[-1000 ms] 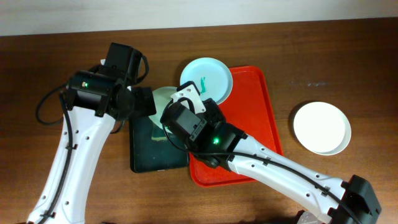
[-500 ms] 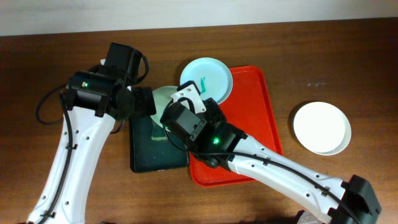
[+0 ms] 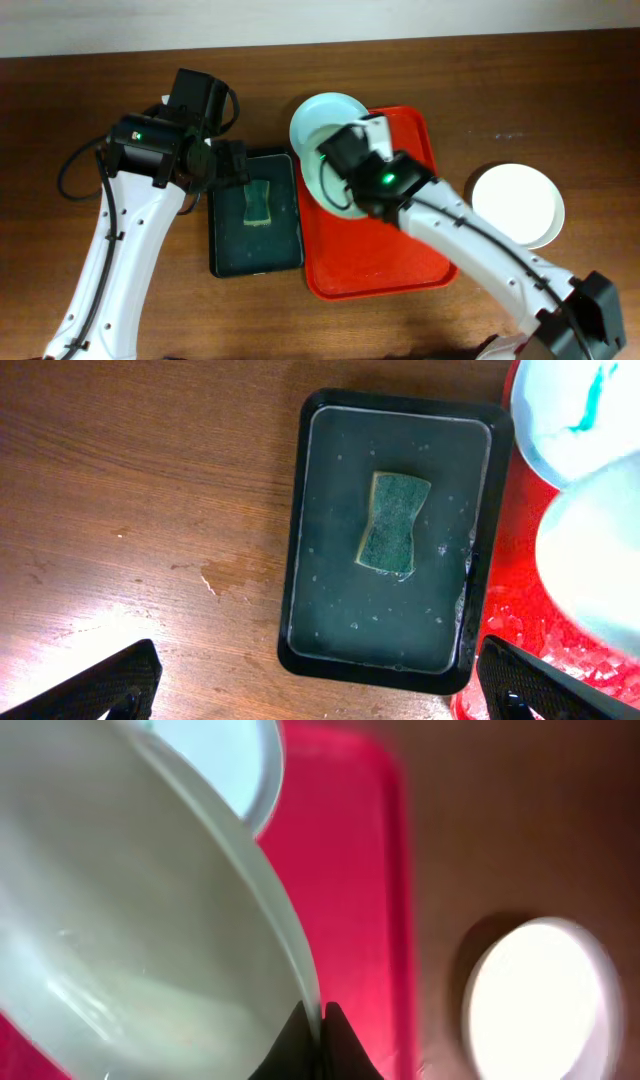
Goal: Clean dirty plates on tray and stack at the side
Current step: 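Lift the cleaned plate with the right gripper and stack it on the right plate, then move the right gripper to the last plate and grasp its rim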
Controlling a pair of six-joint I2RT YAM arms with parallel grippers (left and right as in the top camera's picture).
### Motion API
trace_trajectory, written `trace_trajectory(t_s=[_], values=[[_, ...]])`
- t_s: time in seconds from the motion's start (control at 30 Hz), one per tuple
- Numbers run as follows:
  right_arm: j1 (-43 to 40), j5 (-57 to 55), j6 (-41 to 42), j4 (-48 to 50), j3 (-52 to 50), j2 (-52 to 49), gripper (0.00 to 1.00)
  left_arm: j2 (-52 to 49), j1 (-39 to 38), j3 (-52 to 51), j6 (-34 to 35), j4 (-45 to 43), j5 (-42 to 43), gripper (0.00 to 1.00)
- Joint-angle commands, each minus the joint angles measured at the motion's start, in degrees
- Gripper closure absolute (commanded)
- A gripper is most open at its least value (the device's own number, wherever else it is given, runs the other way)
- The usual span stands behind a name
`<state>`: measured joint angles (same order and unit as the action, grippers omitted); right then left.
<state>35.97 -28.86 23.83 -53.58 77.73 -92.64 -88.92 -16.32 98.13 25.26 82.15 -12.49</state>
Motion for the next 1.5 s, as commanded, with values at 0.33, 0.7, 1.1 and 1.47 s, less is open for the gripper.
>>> trace_trajectory(t_s=[0.33,0.7,1.1,1.47], values=[[-52.46,49.46,-3.91,-10.91,0.81,5.25,0.96,0.50,0.24,0.52,-0.68,-0.02,-0.83,0.01],[-82.42,43.98,-5.64,-12.04,-4.57,-4.44,0.96,0.50,0.24,0.52,-0.68,-0.02,-0.83,0.01],[-77.96,41.90,-6.27,-8.46,-9.86,-3.17,0.61,0.50,0.24,0.52,-0.68,-0.02,-0.83,0.00],[-54.73,51.93,-13.18,-13.46,0.17,17.18,0.60,0.50,0.26,0.52,-0.68,-0.02,-0.83,0.00]])
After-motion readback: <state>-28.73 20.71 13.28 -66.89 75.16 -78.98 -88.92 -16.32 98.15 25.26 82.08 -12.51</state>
